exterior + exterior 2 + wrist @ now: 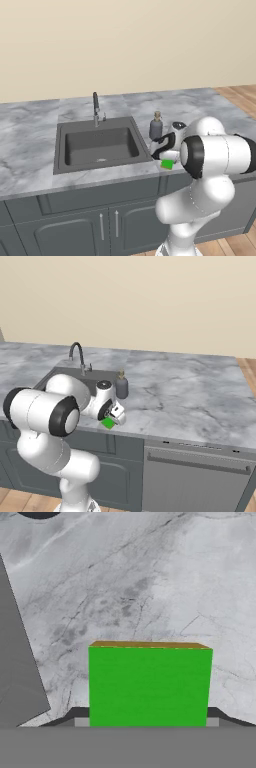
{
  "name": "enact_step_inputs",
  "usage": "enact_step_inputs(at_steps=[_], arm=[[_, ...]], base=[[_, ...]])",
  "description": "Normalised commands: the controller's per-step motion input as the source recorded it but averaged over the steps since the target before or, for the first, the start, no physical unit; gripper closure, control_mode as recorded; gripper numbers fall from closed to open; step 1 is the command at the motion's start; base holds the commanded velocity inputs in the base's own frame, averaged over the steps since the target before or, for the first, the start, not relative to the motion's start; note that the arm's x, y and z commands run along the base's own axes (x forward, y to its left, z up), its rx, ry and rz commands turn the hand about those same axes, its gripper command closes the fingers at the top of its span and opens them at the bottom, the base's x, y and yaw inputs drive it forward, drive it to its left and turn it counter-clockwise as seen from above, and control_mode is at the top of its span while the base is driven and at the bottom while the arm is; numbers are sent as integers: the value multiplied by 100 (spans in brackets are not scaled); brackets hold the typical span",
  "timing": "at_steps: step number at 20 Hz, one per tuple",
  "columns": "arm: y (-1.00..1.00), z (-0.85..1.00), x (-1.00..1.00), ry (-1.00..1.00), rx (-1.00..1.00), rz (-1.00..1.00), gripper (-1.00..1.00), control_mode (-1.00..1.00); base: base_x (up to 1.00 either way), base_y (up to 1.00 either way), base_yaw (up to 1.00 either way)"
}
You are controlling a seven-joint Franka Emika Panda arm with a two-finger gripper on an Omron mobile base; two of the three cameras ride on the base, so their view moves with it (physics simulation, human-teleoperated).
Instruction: Restock the sink supplies by placing the sponge and soap dispenser on the counter and next to the sink. Make sure the soap dispenser is upright.
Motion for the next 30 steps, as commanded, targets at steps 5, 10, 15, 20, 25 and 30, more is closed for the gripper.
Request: enact_step_inputs(at_steps=[5,10,15,20,25,30], arm=[[1,0,24,0,0,0,100,-100],[1,-6,25,0,-2,0,100,-100],[0,-4,23,0,-1,0,100,-100],[0,-16,9,0,-1,1,100,-100],[2,-12,7,0,-1,1,-100,-100],[0,0,0,0,0,3,-100,-100]], base=[[0,0,0],[0,0,0],[0,0,0],[0,0,0],[0,0,0],[0,0,0]])
